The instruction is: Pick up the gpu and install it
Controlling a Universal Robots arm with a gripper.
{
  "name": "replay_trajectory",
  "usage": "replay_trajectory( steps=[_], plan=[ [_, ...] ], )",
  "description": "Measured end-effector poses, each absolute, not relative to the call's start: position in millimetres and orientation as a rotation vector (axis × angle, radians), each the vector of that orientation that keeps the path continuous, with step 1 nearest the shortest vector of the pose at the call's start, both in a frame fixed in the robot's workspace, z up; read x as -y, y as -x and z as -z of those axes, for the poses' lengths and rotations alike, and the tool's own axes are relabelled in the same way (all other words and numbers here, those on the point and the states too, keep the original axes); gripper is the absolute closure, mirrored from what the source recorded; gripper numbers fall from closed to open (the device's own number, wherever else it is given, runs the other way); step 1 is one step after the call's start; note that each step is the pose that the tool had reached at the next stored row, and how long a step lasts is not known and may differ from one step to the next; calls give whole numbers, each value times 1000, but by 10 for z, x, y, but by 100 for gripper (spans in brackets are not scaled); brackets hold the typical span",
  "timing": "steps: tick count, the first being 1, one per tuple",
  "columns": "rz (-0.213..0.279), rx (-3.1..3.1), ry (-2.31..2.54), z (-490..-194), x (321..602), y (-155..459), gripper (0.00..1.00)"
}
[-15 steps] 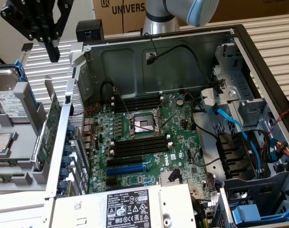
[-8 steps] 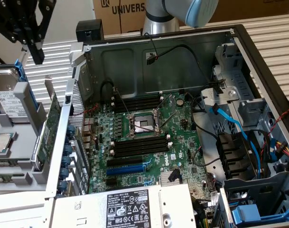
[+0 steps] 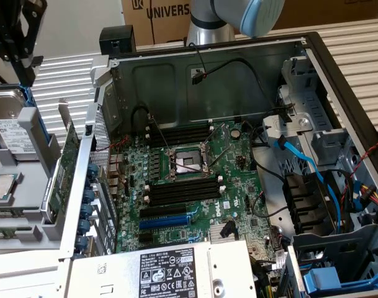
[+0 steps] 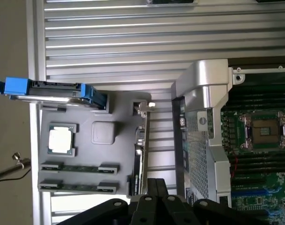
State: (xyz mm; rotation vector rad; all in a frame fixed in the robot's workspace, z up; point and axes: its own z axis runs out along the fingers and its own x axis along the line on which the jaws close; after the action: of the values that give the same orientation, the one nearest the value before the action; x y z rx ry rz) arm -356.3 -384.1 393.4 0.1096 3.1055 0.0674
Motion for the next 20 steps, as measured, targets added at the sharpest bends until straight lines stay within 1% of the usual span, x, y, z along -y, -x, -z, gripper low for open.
replay_trajectory(
  steps=[4, 20],
  plan=[
    [-72, -3106, -110, -3934, 3841, 3656, 89],
    [-73, -3105, -110, -3934, 3841, 3686, 89]
  ],
)
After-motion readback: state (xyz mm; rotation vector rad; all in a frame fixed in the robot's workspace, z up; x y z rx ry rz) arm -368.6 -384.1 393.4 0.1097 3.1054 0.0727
